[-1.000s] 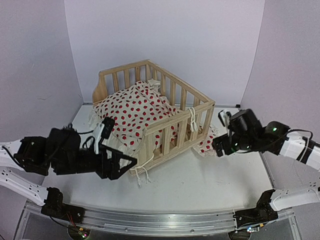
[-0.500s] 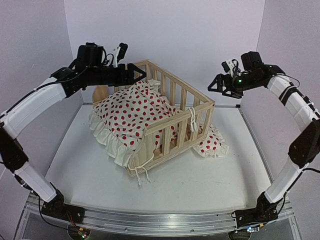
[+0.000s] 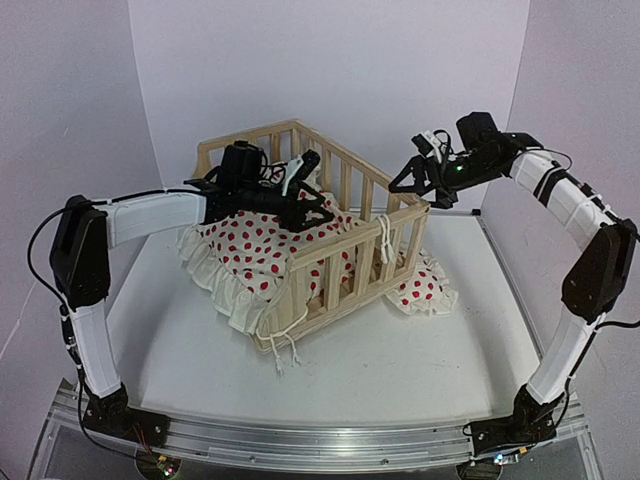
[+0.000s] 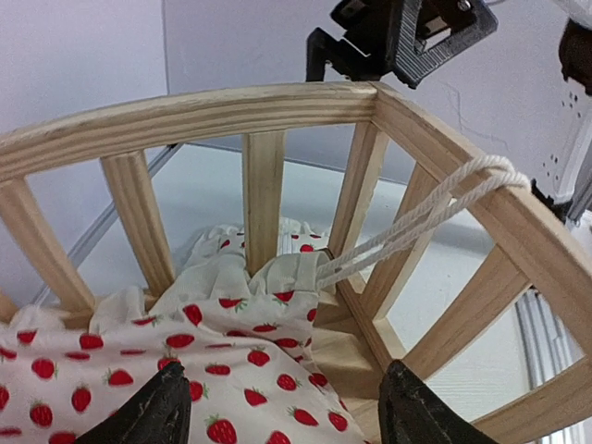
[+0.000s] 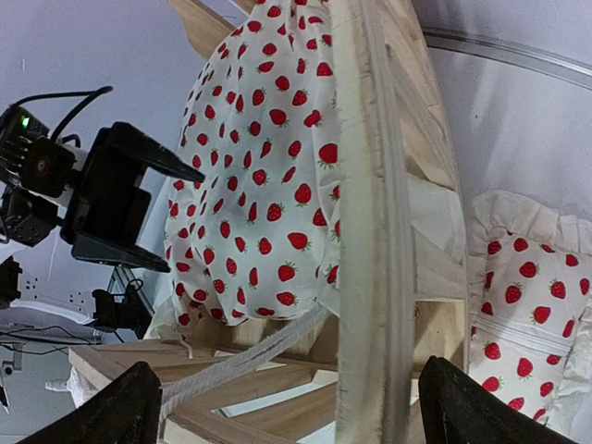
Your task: Set up the pet bed
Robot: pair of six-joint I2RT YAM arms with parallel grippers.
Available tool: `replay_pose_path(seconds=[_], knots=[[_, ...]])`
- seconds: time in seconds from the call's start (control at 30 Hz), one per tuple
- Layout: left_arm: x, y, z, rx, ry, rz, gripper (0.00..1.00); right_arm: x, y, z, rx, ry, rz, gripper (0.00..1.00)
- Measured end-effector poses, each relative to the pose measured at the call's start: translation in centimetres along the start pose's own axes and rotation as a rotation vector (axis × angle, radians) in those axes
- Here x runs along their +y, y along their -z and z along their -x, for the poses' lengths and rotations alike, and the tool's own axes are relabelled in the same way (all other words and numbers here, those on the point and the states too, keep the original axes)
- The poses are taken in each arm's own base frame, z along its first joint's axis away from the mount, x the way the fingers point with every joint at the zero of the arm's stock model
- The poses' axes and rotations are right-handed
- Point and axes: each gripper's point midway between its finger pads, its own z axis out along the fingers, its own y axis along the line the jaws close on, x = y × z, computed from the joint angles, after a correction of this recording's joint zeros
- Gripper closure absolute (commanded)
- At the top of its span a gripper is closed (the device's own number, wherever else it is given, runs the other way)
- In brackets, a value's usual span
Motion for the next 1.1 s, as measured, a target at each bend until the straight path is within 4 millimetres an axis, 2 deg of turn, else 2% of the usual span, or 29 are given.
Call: replay_pose_path(seconds=[0.03,0.07,0.1,0.2,0.37,0.47,0.6,0.67,0.77,0.83,0.9,1.1], knots=[[0.1,-0.7,-0.2,-0.011,-0.04,-0.025,0.33,0.3,-0.4,-0.2,0.01,0.003,0.008,0.02],[0.3,-1.3,-0.3,-0.019,-0.066,-0.043,0.33,0.4,-0.7,-0.4,0.017,0.005,0.013,0.28],[0.5,-2.0,-0.6,-0.029,-0.098,-0.07,0.33,0.5,-1.1,-0.5,0.023,0.008,0.014,0.37],[0.9,-4.3,-2.0,-0.047,-0.169,-0.147,0.33,-0.4,-1.6,-1.0,0.037,-0.021,-0.012,0.41],[0.3,-6.9,-4.0,-0.068,-0.255,-0.261,0.33,-0.7,-2.1,-1.2,0.046,-0.049,-0.017,0.46],[-0.7,-8.1,-3.9,-0.089,-0.295,-0.304,0.35,-0.7,-2.2,-1.2,0.048,-0.059,-0.021,0.48],[-2.3,-8.8,-2.7,-0.143,-0.359,-0.333,0.41,-0.4,-2.8,-1.6,0.059,-0.062,-0.021,0.55],[-3.0,-9.1,-2.1,-0.172,-0.392,-0.343,0.48,-0.1,-3.1,-1.9,0.067,-0.064,-0.026,0.59],[-3.8,-9.4,-2.2,-0.191,-0.406,-0.355,0.58,0.4,-3.9,-2.6,0.085,-0.072,-0.027,0.66],[-4.2,-9.6,-2.8,-0.188,-0.399,-0.363,0.77,0.9,-4.1,-2.9,0.083,-0.098,-0.025,0.71],[-4.6,-9.6,-3.7,-0.176,-0.38,-0.375,0.89,1.3,-4.2,-3.4,0.083,-0.133,-0.032,0.78],[-5.6,-9.2,-5.5,-0.139,-0.317,-0.379,0.97,3.2,-4.4,-5.3,0.06,-0.157,-0.04,0.96]])
